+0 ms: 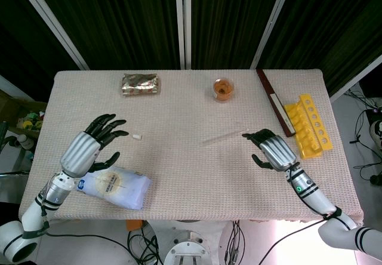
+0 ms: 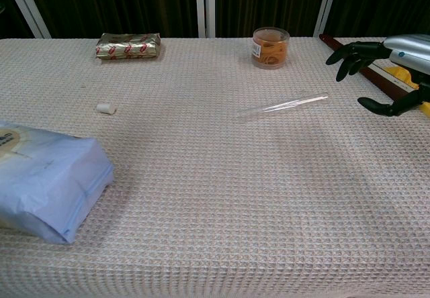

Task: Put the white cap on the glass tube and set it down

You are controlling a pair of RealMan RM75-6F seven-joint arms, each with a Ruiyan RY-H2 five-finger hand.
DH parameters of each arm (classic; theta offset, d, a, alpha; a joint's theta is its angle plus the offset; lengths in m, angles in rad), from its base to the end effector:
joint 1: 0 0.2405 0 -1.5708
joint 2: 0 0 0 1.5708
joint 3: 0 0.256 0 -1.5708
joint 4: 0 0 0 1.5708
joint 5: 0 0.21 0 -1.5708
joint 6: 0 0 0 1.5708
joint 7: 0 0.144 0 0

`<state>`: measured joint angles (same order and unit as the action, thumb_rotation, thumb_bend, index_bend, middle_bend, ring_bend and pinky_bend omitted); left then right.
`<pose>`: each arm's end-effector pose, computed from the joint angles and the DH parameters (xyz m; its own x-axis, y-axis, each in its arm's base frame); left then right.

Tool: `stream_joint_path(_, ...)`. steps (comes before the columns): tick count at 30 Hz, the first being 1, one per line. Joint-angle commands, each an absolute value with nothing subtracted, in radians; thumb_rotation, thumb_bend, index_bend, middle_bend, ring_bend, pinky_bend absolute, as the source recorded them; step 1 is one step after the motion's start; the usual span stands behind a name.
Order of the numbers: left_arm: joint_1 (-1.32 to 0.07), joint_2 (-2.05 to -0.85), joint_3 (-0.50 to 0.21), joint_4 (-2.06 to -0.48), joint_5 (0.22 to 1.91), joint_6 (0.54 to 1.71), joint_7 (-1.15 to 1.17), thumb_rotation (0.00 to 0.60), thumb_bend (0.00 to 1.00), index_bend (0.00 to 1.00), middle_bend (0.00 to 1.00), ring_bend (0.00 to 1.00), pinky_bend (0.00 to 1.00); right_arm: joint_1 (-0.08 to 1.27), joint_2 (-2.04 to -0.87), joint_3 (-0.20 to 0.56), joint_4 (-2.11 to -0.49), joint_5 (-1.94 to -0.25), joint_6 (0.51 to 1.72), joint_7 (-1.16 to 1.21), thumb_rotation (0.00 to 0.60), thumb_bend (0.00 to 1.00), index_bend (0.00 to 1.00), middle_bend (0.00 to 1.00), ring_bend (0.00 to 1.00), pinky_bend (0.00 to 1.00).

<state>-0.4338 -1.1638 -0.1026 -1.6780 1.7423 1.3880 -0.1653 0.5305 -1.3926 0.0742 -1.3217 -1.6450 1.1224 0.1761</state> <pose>-0.1817 0.2634 0.1233 0.1963 0.0263 0.9802 0.8152 -0.5598 -0.1483 -0.2303 -0.3076 0.0441 0.3972 -0.1972 0.8963 -0.8364 -0.4797 0.2651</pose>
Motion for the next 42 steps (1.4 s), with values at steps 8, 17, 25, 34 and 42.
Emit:
stream_joint_path(8, -0.428, -1.162, -0.072, -1.652, 1.637, 1.307, -0.172, 0.600, 0.39, 0.31, 0.14, 0.06, 0.10, 0.484, -1.333, 0.061, -1.339, -1.640, 1.221, 0.156, 0.600, 0.40, 0.23, 0.34, 0.24, 0.24)
stream_joint_path(17, -0.504, -1.280, -0.049, -1.575, 1.515, 1.075, -0.069, 0.600, 0.41, 0.35, 0.13, 0.06, 0.10, 0.336, -1.137, 0.048, -1.472, -1.616, 1.420, 0.104, 0.600, 0.42, 0.27, 0.35, 0.23, 0.24)
stream_joint_path(25, -0.623, -1.438, -0.131, -1.500, 1.391, 0.944, 0.121, 0.410, 0.50, 0.32, 0.07, 0.05, 0.10, 0.309, -1.114, 0.050, -1.504, -1.633, 1.465, 0.095, 0.600, 0.42, 0.27, 0.35, 0.23, 0.24)
stream_joint_path(34, -0.676, -1.533, -0.167, -1.411, 1.194, 0.880, 0.296, 0.147, 0.51, 0.32, 0.05, 0.04, 0.10, 0.313, -1.135, 0.052, -1.490, -1.639, 1.449, 0.101, 0.600, 0.42, 0.27, 0.35, 0.23, 0.24)
stream_joint_path(42, -0.699, -1.582, -0.165, -1.337, 1.102, 0.855, 0.344, 0.105, 0.51, 0.32, 0.05, 0.04, 0.10, 0.318, -1.155, 0.054, -1.472, -1.637, 1.434, 0.109, 0.600, 0.42, 0.27, 0.35, 0.23, 0.24)
